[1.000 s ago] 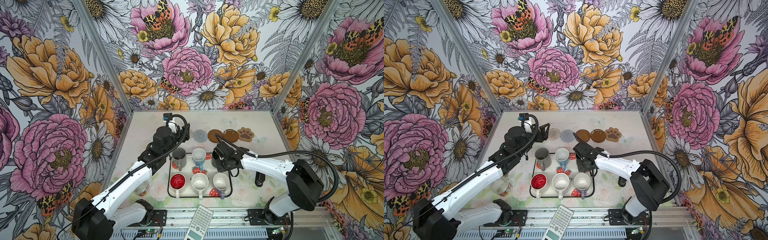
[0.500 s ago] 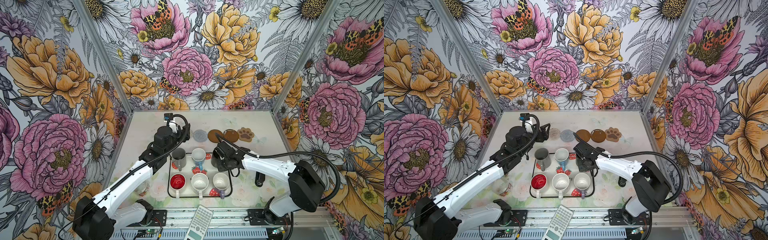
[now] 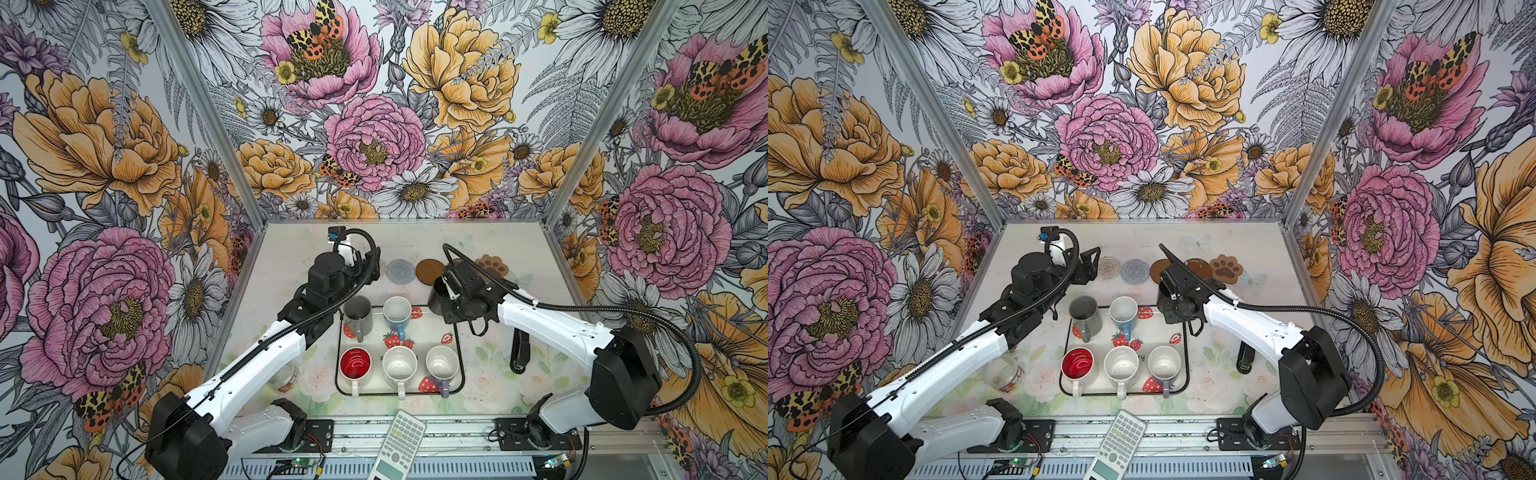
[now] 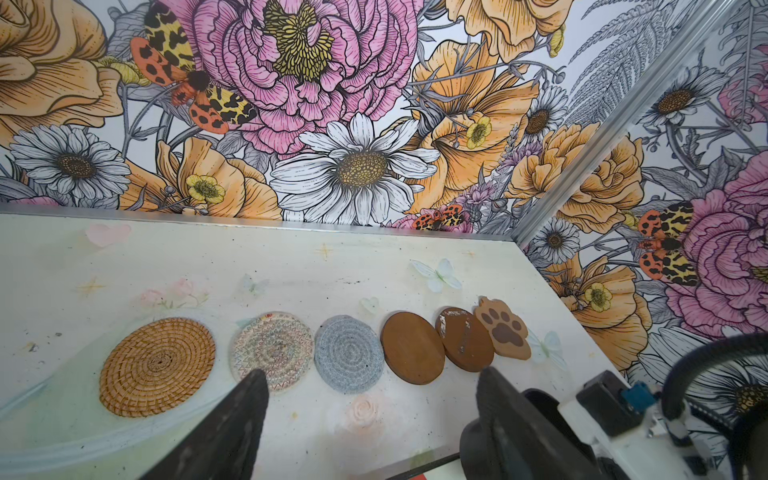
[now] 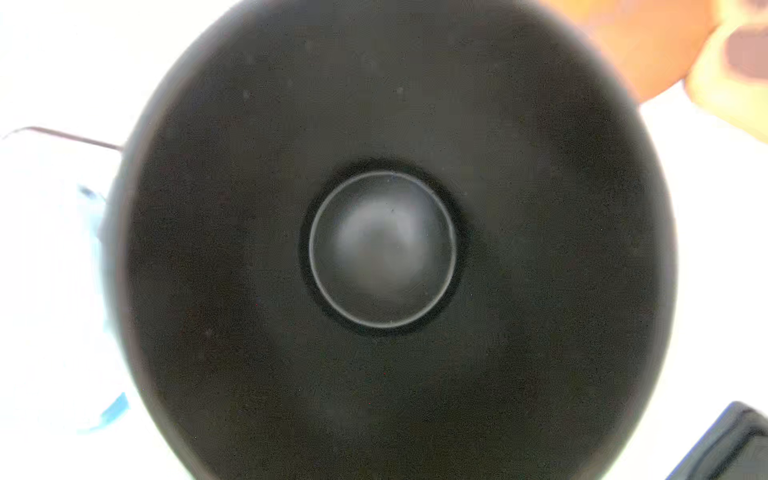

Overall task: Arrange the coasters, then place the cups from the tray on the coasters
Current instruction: 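Lift the black mug and carry it toward the paw-shaped coaster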

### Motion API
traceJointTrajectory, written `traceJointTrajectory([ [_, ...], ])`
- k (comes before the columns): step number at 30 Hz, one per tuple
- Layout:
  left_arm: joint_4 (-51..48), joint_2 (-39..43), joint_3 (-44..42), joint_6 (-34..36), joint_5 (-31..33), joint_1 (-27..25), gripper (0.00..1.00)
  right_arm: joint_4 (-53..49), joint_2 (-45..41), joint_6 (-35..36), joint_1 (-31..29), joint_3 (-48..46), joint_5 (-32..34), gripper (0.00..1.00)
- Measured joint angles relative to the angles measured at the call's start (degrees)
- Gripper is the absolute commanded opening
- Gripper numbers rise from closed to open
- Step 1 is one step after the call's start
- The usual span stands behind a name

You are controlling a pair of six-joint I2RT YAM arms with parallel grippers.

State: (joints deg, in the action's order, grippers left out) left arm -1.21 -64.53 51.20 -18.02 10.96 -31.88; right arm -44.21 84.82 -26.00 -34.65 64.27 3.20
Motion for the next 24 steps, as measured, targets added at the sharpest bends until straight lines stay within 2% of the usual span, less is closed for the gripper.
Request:
traceJointTrajectory([
  [8, 0.02, 0.02, -0.07, 0.0, 0.0, 0.11, 0.81, -1.11, 2.56, 3.61, 7.93, 6.1, 0.0, 0.0],
  [16, 0.02, 0.0, -0.33, -0.02, 0.0, 1.49, 0.81, -2.05, 7.96, 6.64, 17.62, 10.8, 0.22, 0.0],
  [24, 0.22, -1.05, -0.35, -0.15, -0.31, 3.13, 0.81, -2.14, 13.38, 9.55, 24.7, 16.28, 0.63, 0.0],
])
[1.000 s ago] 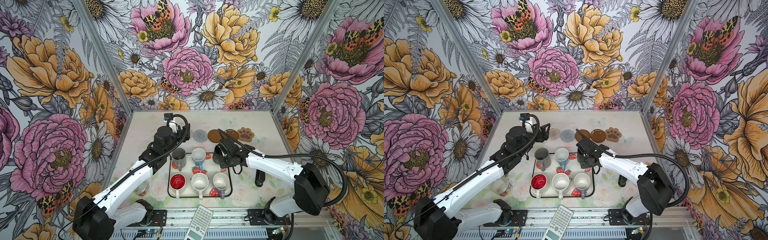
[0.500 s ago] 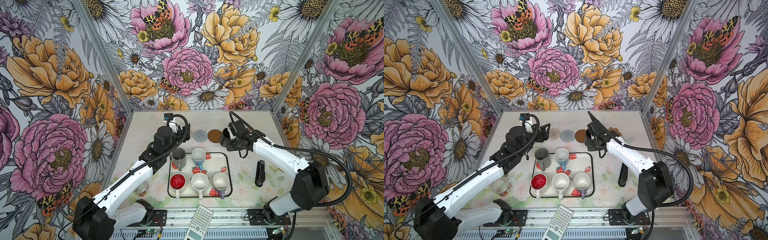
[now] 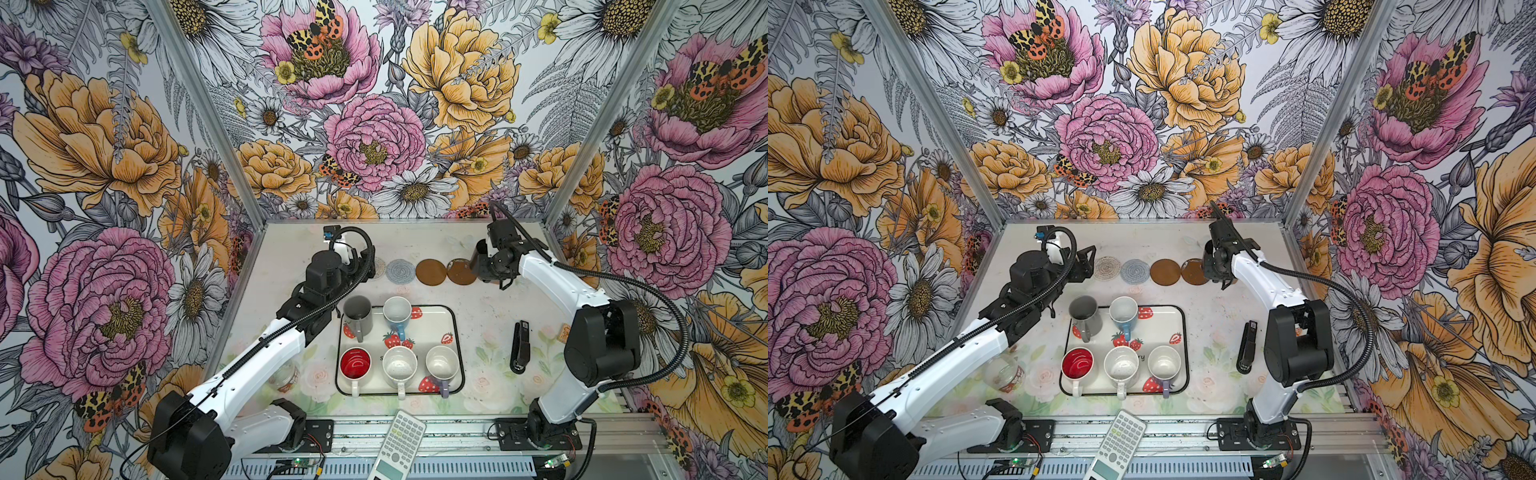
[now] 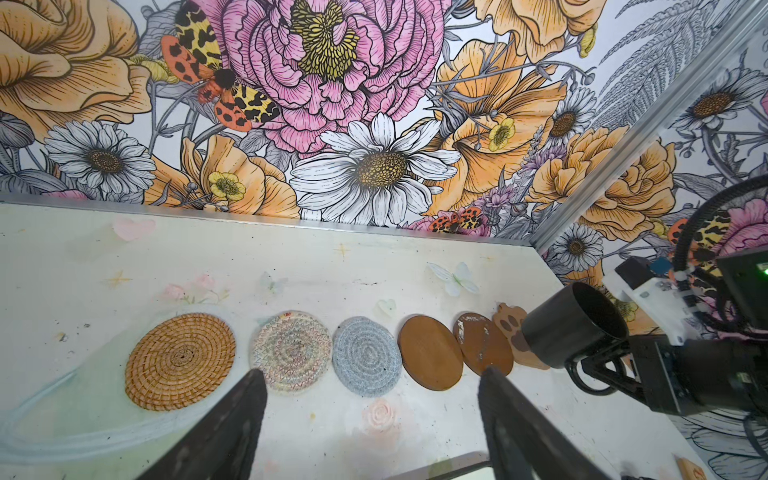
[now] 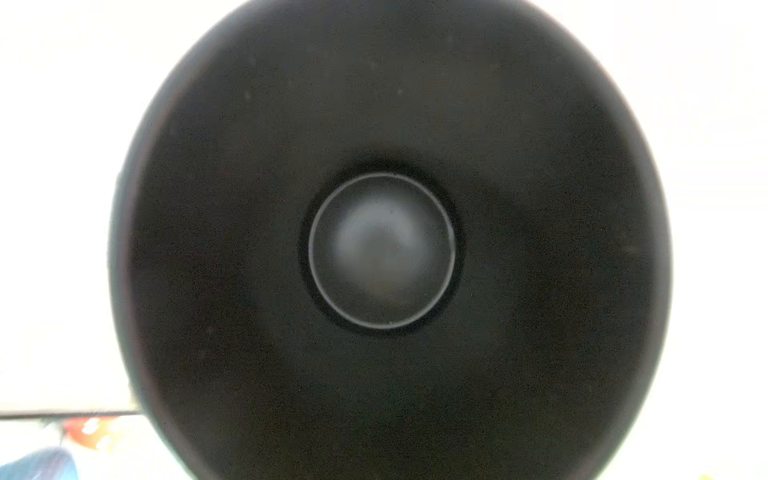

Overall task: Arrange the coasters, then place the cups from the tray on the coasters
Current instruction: 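Lift the black mug and carry it toward the paw-shaped coaster, then lower the black mug onto the paw-shaped coaster and open the right gripper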

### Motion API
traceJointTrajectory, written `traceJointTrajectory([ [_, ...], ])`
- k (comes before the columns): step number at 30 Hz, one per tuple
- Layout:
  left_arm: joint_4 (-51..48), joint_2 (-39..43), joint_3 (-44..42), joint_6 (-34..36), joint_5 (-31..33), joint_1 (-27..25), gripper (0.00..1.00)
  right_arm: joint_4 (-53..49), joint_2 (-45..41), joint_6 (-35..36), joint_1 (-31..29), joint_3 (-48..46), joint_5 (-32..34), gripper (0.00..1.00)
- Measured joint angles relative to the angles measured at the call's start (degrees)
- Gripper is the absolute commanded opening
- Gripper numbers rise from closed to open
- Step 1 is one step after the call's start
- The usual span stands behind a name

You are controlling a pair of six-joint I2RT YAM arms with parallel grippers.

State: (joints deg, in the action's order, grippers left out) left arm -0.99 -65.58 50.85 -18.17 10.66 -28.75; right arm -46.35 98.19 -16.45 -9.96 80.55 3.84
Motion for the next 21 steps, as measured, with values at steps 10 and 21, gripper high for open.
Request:
traceJointTrajectory([
  [10, 0.26, -0.55, -0.72, -0.13, -0.66, 0.83, 0.81, 0.07, 7.65, 3.15, 5.6, 5.49, 0.5, 0.0],
  [21, 0.48, -1.57, -0.72, -0.13, -0.85, 1.2, 0.81, 0.04, 12.66, 4.59, 7.3, 8.48, 0.37, 0.0],
])
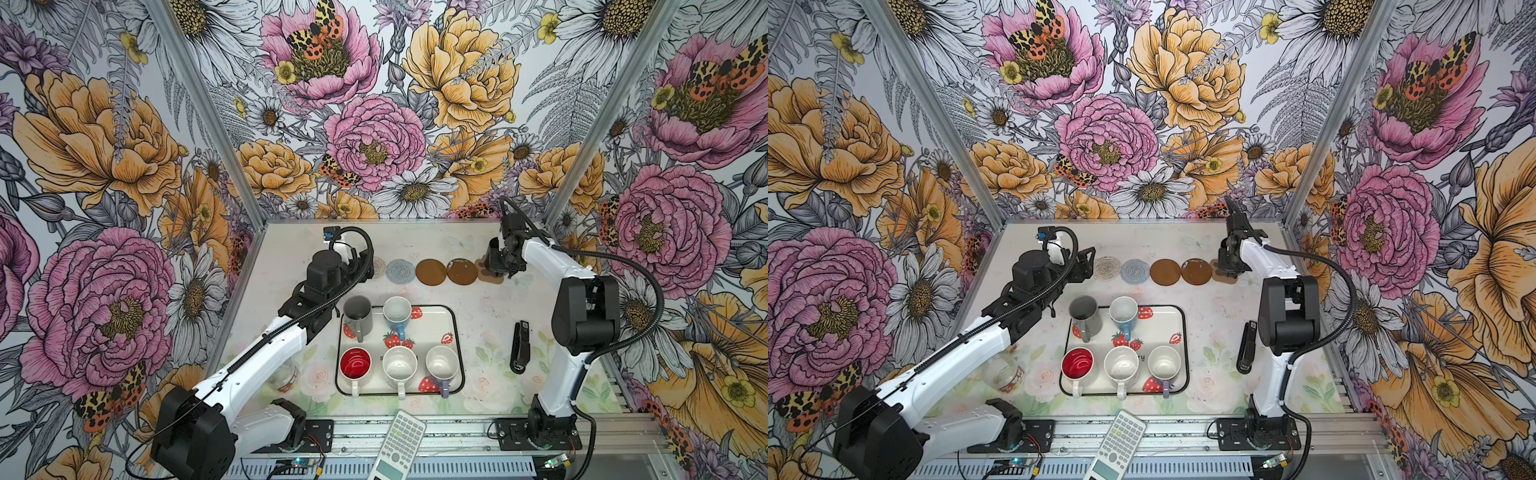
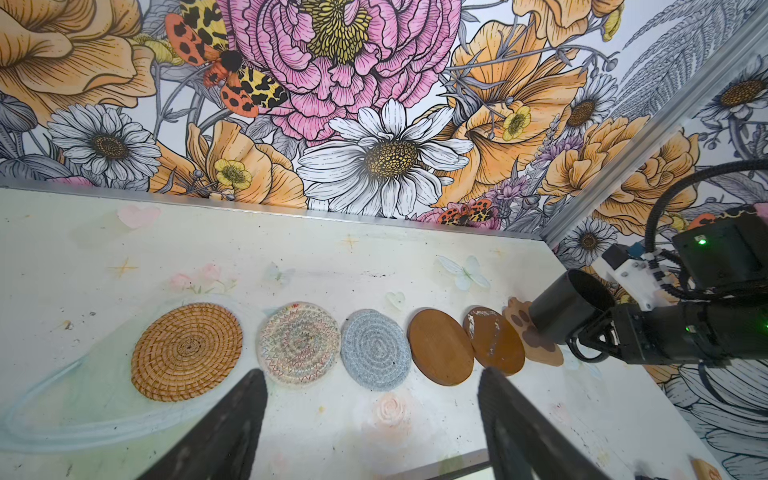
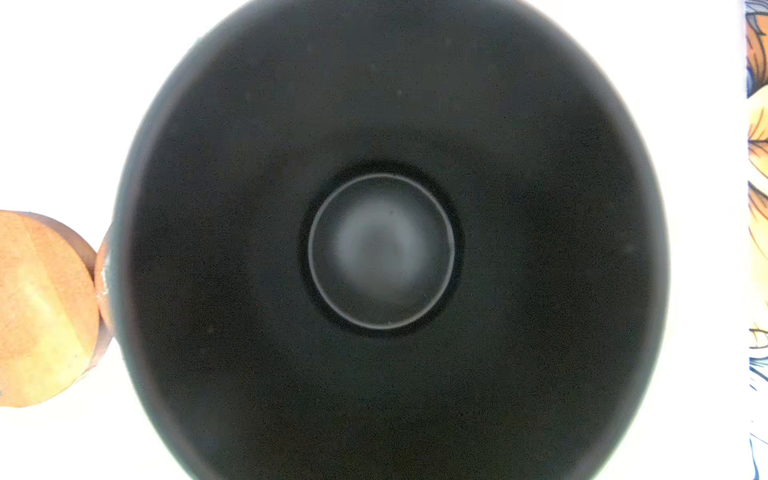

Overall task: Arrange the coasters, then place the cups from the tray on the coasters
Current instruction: 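Lower the black mug onto the paw-shaped coaster and open the right gripper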

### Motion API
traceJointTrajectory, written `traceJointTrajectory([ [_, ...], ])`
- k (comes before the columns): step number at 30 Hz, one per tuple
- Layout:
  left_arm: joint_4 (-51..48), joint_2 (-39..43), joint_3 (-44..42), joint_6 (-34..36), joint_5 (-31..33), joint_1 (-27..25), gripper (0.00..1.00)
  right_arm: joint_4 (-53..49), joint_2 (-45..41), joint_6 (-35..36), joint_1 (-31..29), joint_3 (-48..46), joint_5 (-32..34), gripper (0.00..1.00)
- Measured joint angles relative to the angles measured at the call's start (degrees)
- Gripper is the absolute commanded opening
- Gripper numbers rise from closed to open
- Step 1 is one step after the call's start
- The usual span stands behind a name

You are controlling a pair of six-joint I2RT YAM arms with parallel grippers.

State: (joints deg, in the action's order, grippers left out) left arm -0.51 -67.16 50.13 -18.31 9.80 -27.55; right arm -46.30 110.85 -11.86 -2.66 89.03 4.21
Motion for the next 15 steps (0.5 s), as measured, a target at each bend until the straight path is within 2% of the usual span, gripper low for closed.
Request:
traceJointTrajectory([
  [15, 0.0, -0.48, 0.0, -0.44, -0.02, 0.09, 0.81, 0.22, 2.27, 0.66, 0.0, 0.2, -0.37, 0.0],
])
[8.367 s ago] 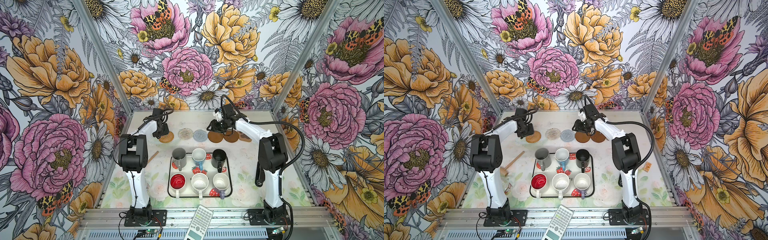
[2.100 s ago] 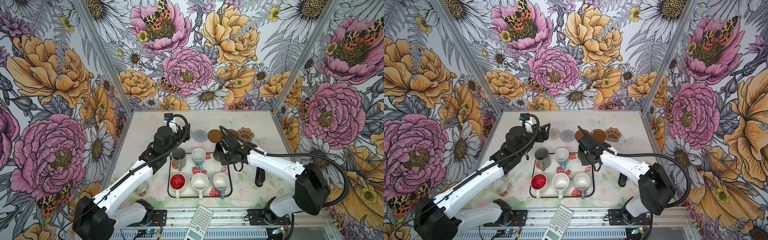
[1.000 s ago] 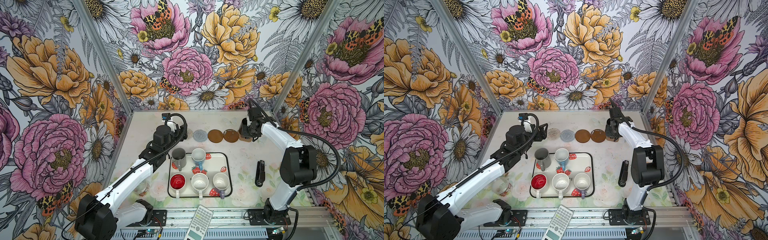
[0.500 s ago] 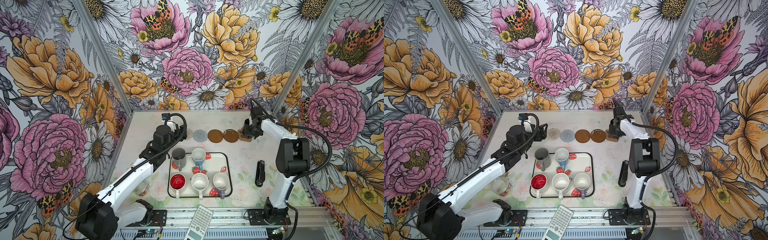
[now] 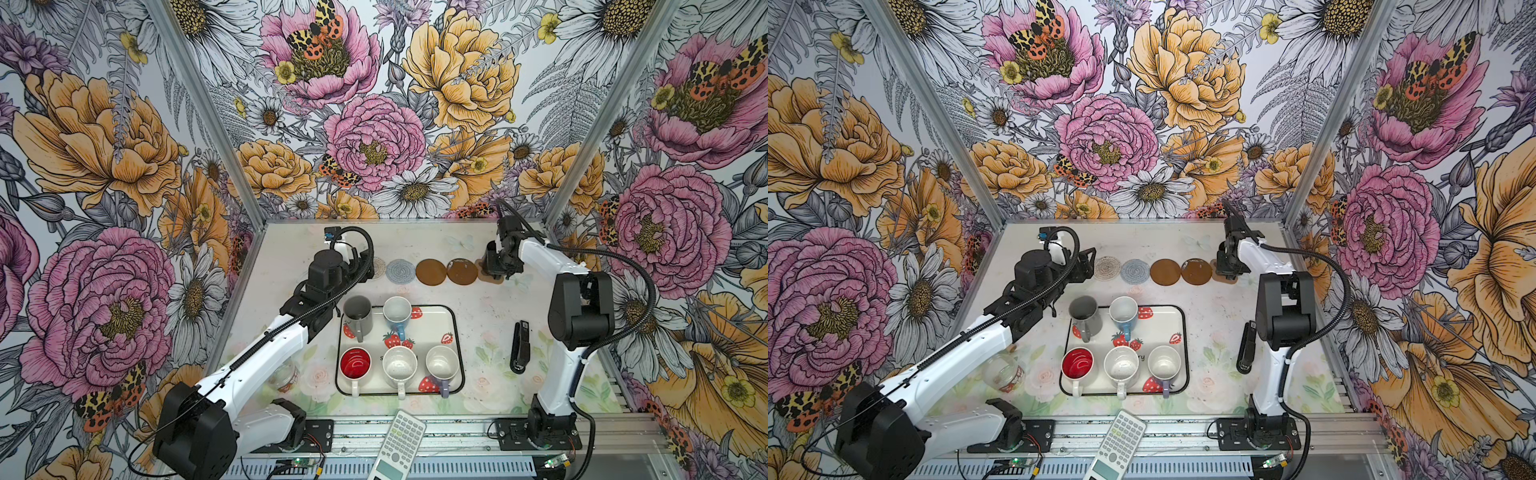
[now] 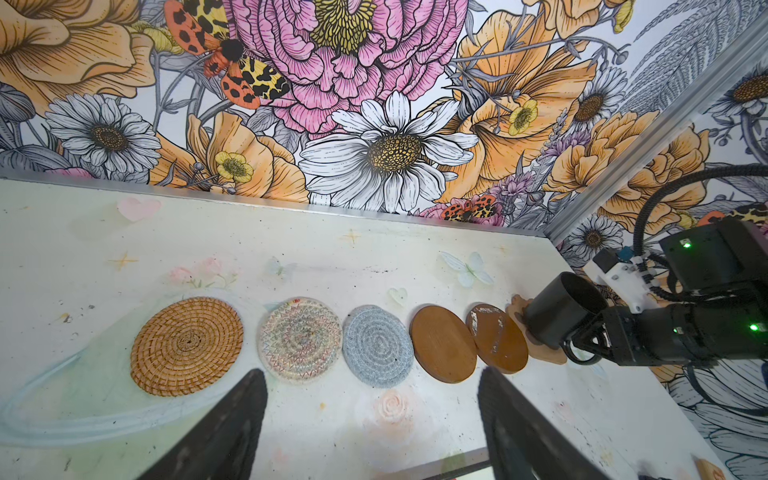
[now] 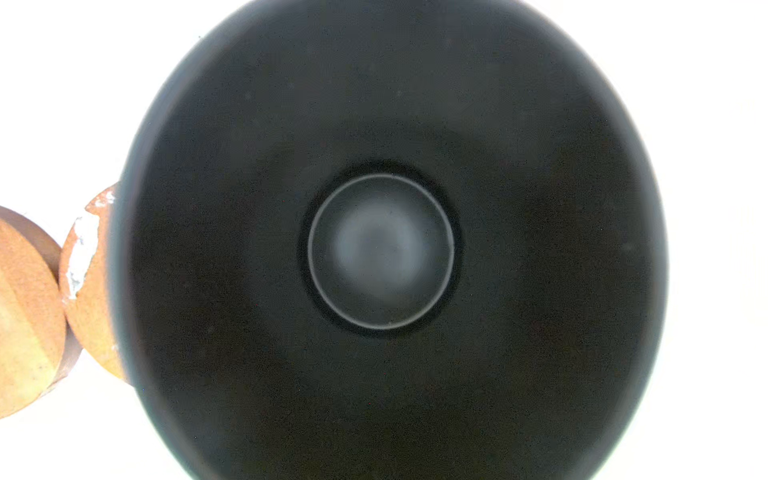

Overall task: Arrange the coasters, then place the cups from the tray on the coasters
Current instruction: 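Lower the black mug onto the paw-shaped coaster and open the right gripper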

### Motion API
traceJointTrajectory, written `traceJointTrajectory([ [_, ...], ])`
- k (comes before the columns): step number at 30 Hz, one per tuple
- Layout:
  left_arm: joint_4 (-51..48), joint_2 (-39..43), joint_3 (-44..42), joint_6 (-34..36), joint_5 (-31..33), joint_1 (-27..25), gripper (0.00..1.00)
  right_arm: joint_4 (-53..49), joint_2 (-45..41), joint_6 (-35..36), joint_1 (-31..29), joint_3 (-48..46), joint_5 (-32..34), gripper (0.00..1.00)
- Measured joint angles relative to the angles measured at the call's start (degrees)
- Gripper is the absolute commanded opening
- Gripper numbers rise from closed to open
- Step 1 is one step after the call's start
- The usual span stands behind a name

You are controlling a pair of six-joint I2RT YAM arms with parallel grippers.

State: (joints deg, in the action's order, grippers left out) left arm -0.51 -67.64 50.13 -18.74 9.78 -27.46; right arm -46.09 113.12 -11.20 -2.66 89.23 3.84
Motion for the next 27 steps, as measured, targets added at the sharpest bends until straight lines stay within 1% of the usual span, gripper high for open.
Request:
traceJointTrajectory([
  [22, -0.02, 0.0, 0.0, 0.0, -0.17, 0.24, 0.81, 0.02, 0.46, 0.39, 0.0, 0.0, -1.05, 0.0],
  [27, -0.04, 0.0, 0.0, 0.0, -0.17, 0.24, 0.81, 0.04, 0.92, 0.39, 0.0, -0.02, -1.07, 0.09],
])
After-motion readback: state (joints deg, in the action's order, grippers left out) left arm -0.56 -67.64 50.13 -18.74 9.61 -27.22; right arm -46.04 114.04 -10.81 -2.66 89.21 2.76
